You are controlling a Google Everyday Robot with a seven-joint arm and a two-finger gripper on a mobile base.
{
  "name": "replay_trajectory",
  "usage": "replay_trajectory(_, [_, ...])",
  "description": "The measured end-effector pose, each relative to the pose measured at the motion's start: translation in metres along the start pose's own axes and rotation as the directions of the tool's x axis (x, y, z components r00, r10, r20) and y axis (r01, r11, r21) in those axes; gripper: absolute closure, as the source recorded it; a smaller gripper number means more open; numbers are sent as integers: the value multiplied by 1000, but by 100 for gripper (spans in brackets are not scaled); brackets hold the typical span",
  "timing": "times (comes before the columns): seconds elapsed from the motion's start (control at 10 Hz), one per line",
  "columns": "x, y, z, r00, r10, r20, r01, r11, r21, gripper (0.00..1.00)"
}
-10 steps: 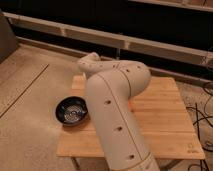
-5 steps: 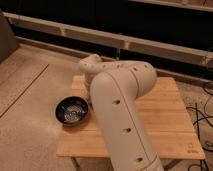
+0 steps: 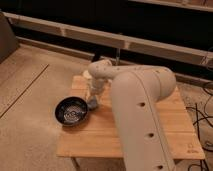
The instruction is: Wipe the white sponge on the table
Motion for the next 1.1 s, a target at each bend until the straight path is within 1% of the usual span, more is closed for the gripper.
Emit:
replay_trajectory(0.1, [6, -4, -1, 1000, 15, 1, -15, 1000, -19, 81])
replay_trajectory(0.3, [20, -13, 1, 999, 33, -7, -33, 999, -35, 81])
replay_trajectory(0.6, [34, -19, 3, 999, 42, -18, -42, 999, -31, 81])
replay_trajectory(1.1, [56, -24, 6, 998, 65, -22, -66, 997, -38, 81])
